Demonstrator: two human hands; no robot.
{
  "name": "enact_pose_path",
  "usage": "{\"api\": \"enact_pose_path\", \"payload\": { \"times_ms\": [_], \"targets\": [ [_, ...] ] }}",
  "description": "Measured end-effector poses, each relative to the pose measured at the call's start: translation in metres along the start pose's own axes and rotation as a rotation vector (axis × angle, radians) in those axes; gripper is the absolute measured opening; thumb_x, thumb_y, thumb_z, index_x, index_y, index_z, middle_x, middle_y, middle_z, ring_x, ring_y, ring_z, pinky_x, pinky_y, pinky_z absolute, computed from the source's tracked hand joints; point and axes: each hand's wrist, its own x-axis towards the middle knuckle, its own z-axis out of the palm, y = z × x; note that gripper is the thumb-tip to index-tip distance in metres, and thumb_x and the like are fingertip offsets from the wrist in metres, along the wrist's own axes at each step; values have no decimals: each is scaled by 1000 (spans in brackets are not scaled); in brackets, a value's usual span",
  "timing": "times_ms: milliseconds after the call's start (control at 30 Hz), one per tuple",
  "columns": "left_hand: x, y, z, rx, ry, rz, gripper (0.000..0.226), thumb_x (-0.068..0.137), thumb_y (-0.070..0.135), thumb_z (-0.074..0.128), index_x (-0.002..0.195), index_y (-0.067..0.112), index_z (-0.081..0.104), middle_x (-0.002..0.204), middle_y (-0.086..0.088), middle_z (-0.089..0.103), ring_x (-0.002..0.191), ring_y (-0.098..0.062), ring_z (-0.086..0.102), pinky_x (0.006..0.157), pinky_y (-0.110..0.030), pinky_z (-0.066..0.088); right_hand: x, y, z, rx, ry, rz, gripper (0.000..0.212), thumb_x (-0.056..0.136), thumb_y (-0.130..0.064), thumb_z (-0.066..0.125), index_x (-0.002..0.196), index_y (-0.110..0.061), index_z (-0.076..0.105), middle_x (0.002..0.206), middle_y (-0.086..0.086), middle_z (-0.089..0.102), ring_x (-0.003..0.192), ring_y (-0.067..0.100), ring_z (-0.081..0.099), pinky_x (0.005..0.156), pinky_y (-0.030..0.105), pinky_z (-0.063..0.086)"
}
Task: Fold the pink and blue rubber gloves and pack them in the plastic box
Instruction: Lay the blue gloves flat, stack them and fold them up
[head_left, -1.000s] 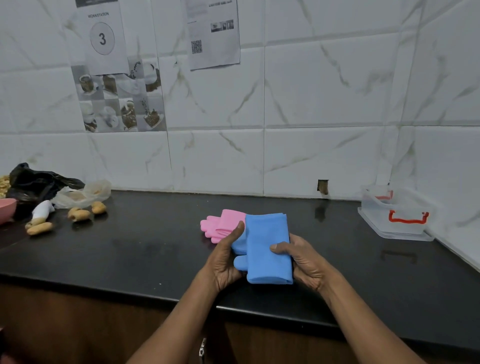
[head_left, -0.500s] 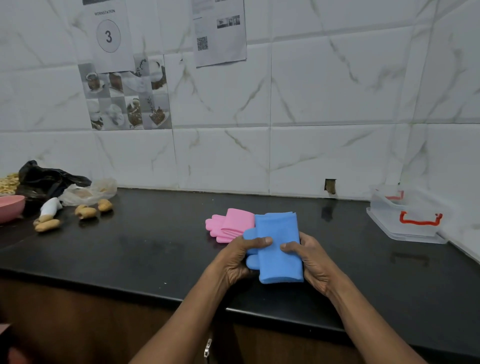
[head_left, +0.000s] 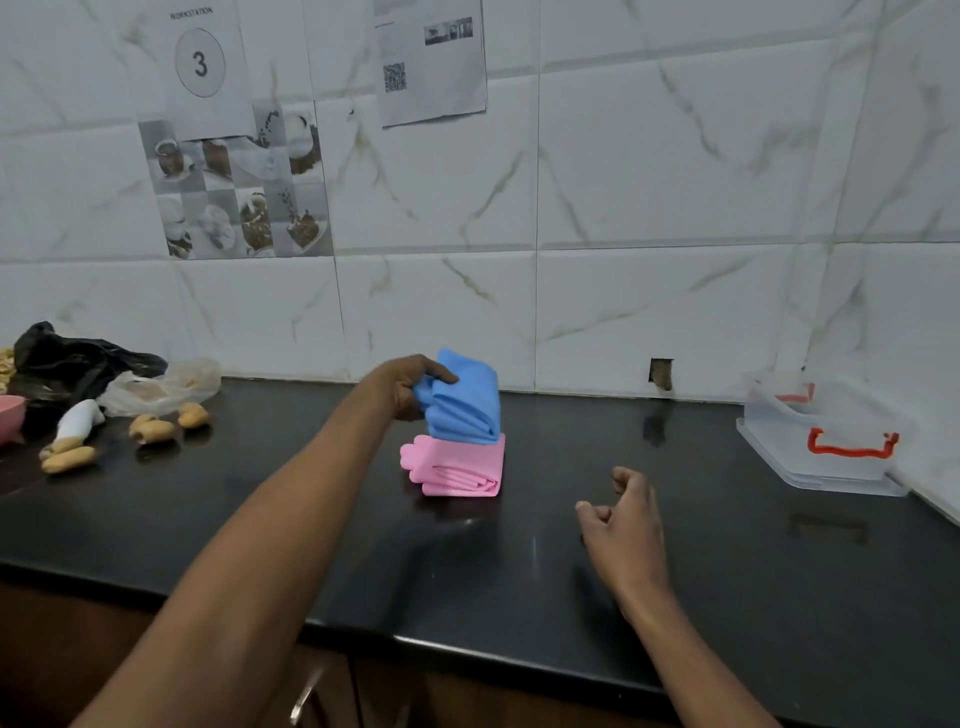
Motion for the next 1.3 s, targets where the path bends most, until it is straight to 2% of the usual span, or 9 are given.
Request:
{"api": "enact_pose_path", "payload": {
  "times_ms": [200,467,633,767,900,1000,1100,1200,1300],
  "targets": [
    [37,-13,-11,146,27,-174,36,80,5,72,112,0,56,100,-16,67,89,-31,64,94,-39,52,-1,-2,2,-82,-6,-21,55,86,-8,63,135,-6,38,133,8,43,69,-2,53,59,7,37],
    [55,-46,6,215,-6,-176,48,76,12,81,117,1,58,100,-15,71,92,-30,68,85,-43,56,-3,-3,0,-98,-21,6,56,88,-8,60,138,-9,36,132,5,42,73,3,55,67,15,38],
    [51,-42,9,739,341,139,41,72,24,85,93,5,56,112,-18,57,104,-29,57,91,-38,47,-2,1,1,-113,-31,16,54,89,-8,59,138,-10,37,132,3,41,72,1,55,51,7,35],
    [44,-44,19,1312,284,675,71,82,-1,56,146,28,44,158,-8,27,144,-27,29,116,-39,27,-3,-1,0,-122,-48,1,52,89,-7,58,136,-10,38,130,4,40,73,3,55,59,13,35],
    [44,-46,28,1367,23,618,38,92,8,38,112,16,70,126,-9,62,111,-27,56,93,-35,42,-4,-2,0,-134,-51,-6,49,89,-7,58,134,-10,40,129,6,41,72,4,55,63,18,36],
    [49,-48,31,1296,58,530,36,95,44,41,91,12,56,94,-5,53,82,-28,51,71,-36,39,-5,-2,-1,-133,-56,-13,48,89,-7,58,133,-10,41,131,6,40,72,3,55,68,20,38],
    [58,-67,25,1377,50,422,57,96,42,34,151,28,28,146,-7,31,129,-33,45,106,-46,32,-6,-3,-2,-133,-68,-19,45,89,-8,58,132,-10,43,130,5,40,74,4,56,71,22,38],
    [65,-90,18,1324,101,435,58,97,45,26,153,45,9,165,2,3,152,-22,3,116,-60,-1,-7,-3,-2,-145,-71,-35,38,87,-8,58,124,-10,49,126,3,42,72,0,56,72,21,38],
    [70,-100,13,1255,144,457,55,99,48,24,152,48,9,165,7,0,152,-19,-7,115,-62,-5,-7,-2,-1,-149,-84,-63,28,86,-6,59,113,-10,54,120,3,43,71,8,59,74,22,40]
  ]
}}
